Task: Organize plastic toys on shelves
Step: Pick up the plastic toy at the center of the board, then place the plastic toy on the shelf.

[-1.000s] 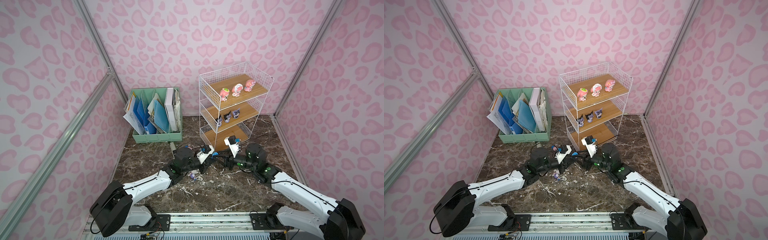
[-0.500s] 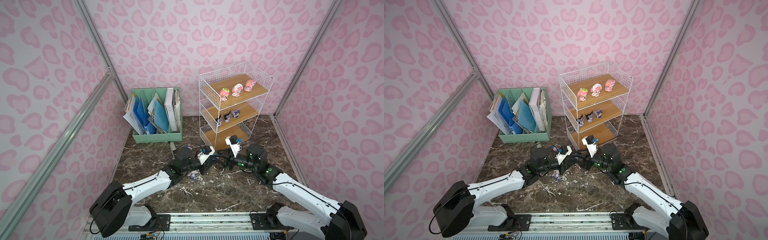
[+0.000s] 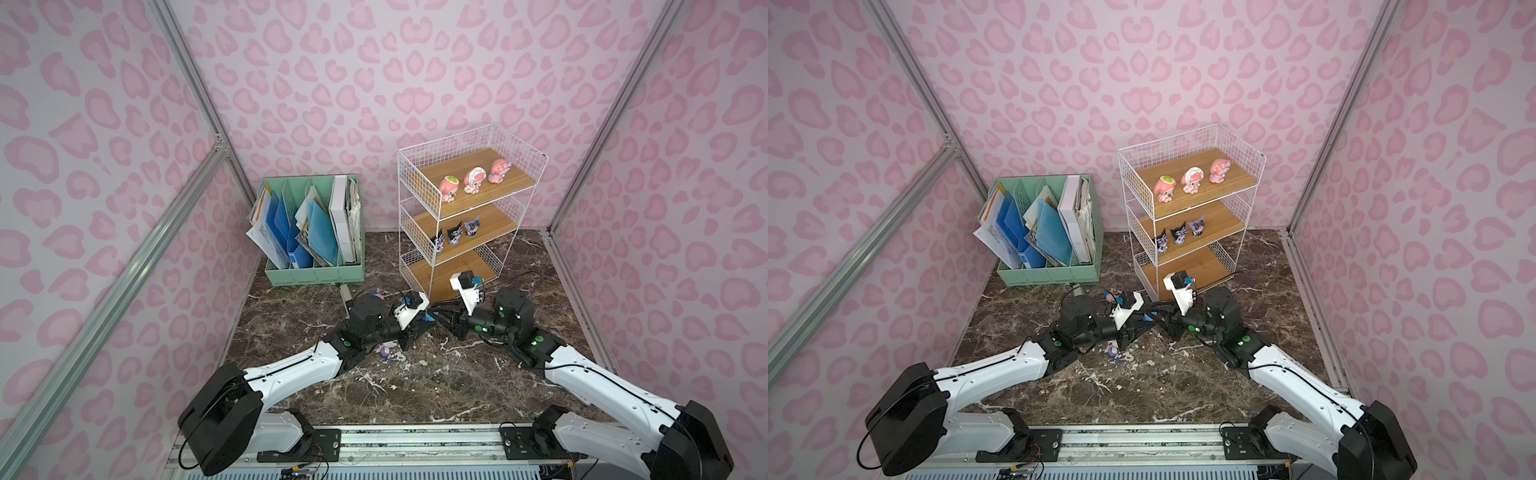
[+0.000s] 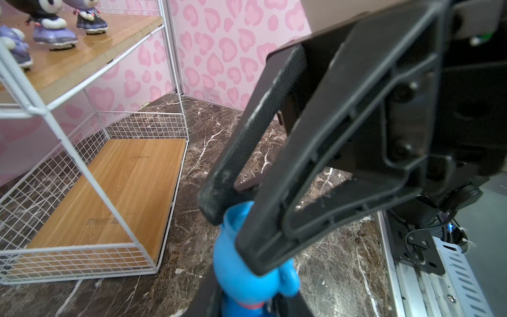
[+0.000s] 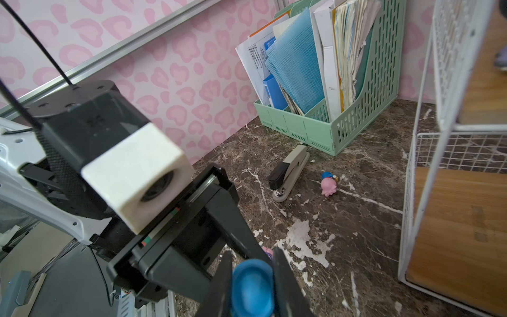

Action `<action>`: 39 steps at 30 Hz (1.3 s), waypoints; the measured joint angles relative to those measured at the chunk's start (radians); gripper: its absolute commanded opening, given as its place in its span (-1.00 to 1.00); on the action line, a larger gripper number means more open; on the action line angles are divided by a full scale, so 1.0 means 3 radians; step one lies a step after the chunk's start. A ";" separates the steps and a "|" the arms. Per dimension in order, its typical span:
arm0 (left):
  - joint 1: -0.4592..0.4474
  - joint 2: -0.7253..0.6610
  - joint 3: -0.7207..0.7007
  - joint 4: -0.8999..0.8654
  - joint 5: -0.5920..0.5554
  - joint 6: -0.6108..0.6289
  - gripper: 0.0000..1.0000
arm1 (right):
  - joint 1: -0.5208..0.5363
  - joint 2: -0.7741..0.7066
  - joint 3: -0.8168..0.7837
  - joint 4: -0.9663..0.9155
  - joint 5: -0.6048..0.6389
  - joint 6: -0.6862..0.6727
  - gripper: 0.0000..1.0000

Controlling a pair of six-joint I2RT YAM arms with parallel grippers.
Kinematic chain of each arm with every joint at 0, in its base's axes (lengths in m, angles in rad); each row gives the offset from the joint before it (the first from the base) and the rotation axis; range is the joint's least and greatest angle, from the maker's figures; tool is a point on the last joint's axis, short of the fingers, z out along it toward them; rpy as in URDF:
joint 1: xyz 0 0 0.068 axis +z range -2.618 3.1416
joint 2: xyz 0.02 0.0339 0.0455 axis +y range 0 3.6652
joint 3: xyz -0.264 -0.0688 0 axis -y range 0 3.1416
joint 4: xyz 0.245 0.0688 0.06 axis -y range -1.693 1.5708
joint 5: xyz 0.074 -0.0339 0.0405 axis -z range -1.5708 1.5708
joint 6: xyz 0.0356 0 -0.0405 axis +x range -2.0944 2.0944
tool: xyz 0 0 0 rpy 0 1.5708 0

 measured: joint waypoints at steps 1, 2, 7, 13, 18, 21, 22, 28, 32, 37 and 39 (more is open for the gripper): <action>0.0000 0.0013 0.0005 0.0005 0.0000 -0.0001 -0.41 | 0.0000 -0.0004 0.0000 -0.0017 0.0005 -0.0010 -0.57; 0.0000 0.0025 0.0009 0.0005 0.0000 -0.0001 -0.40 | 0.0000 -0.0006 0.0003 -0.0038 0.0011 -0.0025 -0.57; 0.0000 0.0067 0.0034 0.0017 0.0000 -0.0013 -0.20 | 0.0000 -0.0023 0.0011 -0.0118 0.0064 -0.0057 -0.58; -0.0001 0.0093 0.0029 0.0025 -0.0031 -0.0014 0.05 | 0.0000 -0.0051 0.0014 -0.0202 0.0238 -0.0084 -0.58; -0.0004 0.0083 -0.0064 0.0025 -0.0189 -0.0015 0.20 | 0.0000 -0.0048 -0.0029 -0.0225 0.0557 -0.0123 -0.57; -0.0003 0.0017 -0.0148 0.0013 -0.0362 -0.0034 0.31 | -0.0015 0.0017 -0.0160 -0.0177 0.0791 -0.0161 -0.56; 0.0000 -0.0014 -0.0178 0.0011 -0.0426 -0.0062 0.31 | -0.0032 0.0064 -0.0217 -0.0139 0.0872 -0.0167 -0.56; 0.0006 -0.0198 -0.0289 -0.0131 -0.0947 -0.0206 0.47 | -0.0094 0.0469 -0.0437 0.0310 0.1222 -0.0220 -0.55; 0.0014 -0.0360 -0.0379 -0.0221 -0.1286 -0.0362 0.57 | -0.0146 0.0797 -0.0474 0.0746 0.1400 -0.0278 -0.54; 0.0034 -0.0544 -0.0426 -0.0337 -0.1525 -0.0427 0.66 | -0.0243 0.1177 -0.0496 0.1287 0.1597 -0.0313 -0.54; 0.0034 -0.0601 -0.0454 -0.0362 -0.1570 -0.0434 0.68 | -0.0272 0.1347 -0.0486 0.1453 0.1657 -0.0312 -0.53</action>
